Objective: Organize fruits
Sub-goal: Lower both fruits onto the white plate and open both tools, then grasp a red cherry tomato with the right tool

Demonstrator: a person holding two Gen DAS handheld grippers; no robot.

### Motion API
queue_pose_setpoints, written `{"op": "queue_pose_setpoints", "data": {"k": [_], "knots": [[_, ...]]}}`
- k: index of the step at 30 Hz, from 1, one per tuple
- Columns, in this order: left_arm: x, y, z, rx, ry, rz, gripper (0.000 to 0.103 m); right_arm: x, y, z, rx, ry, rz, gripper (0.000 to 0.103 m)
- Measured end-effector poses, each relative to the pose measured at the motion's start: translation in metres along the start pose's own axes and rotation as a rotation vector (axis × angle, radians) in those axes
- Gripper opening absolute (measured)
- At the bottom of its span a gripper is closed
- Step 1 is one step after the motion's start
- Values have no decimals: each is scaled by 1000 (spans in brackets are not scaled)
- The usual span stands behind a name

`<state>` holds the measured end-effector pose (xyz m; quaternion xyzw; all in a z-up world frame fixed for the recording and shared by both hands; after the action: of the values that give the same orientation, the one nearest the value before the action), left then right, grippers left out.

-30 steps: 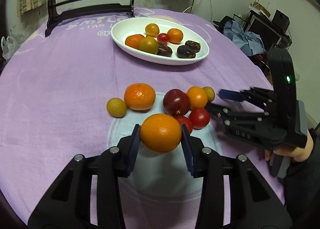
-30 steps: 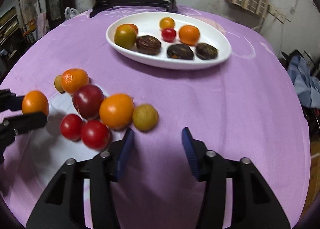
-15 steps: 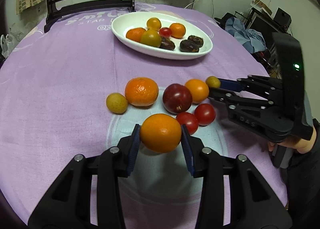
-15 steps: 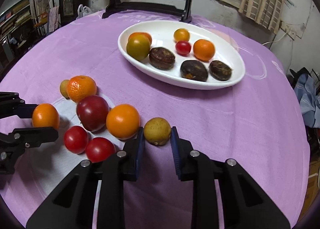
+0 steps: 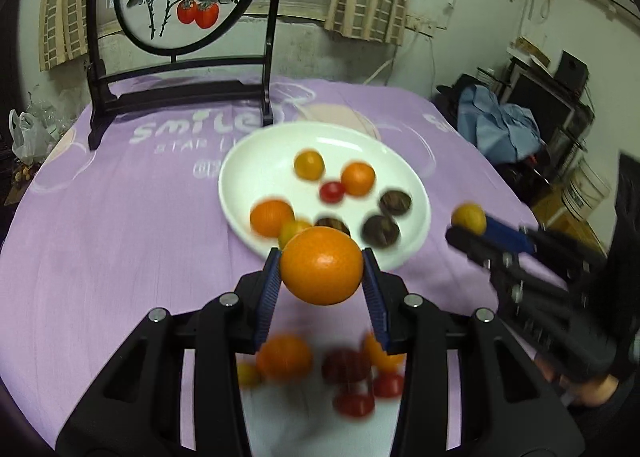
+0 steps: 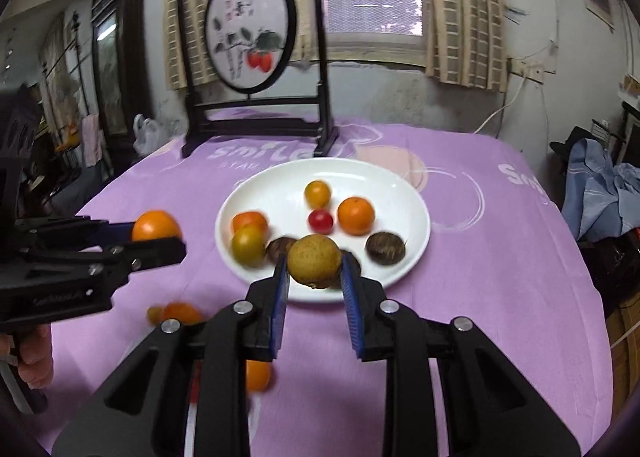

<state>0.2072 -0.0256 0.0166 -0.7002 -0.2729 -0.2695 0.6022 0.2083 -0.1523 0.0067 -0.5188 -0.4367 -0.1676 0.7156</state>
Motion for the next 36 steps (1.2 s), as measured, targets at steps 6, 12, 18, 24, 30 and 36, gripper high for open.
{"op": "queue_pose_setpoints", "data": {"k": [6,12,18,24,30,36], "knots": [[27,44,8,20,-52,17,40,6,44,-3,-14,-16,58,26],[31,81,16,32,-81,59,41,2,82,-1,-10,-28,115,26],[38,89,22,36,-130,23,75,-2,98,-2,-17,-16,146,30],[39,67,23,30,-120,1,81,-4,79,1,0,-13,126,30],[20,34,24,42,-85,-25,87,-16,49,-1,7,6,120,46],[-11,5,30,57,-52,-29,89,-37,13,-1,14,35,107,55]]}}
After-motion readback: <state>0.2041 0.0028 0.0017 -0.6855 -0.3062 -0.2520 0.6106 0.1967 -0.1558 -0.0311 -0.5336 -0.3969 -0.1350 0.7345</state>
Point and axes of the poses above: each gripper's, at about its wrist camera, not at the fingertips, and y roughly the way its jaws point, z to its left, x to its top, the point moved 6 cm from there along y, roughly the way its jaws point, and after that the axes turned 3 degrees about x, right-handed, at the moved point
